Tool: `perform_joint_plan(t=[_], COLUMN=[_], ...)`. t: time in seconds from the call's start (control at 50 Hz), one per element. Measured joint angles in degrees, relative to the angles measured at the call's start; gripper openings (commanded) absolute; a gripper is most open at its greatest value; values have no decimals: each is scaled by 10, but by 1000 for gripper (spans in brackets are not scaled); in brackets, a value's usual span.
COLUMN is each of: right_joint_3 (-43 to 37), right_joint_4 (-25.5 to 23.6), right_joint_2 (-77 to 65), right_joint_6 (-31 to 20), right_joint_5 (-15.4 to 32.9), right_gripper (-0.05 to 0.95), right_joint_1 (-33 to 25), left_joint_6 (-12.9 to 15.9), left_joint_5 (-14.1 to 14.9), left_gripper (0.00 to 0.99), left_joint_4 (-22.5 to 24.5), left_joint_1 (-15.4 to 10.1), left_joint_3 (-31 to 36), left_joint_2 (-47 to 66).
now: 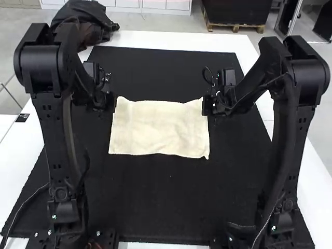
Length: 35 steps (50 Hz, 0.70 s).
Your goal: Fold the towel.
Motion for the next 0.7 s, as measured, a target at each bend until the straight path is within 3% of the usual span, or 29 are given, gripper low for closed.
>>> perform_joint_plan(t=[0.7], right_joint_3=[-57], right_joint_4=[-31], right_joint_2=[-92], right_joint_6=[-2], right_joint_5=[-22], right_gripper=[-25], right_joint_1=[-26], left_joint_6=[0], left_joint_5=[17], left_gripper=[25], left_joint_4=[-38], left_joint_1=[7], left_joint_3=[-58], left_joint_2=[-99])
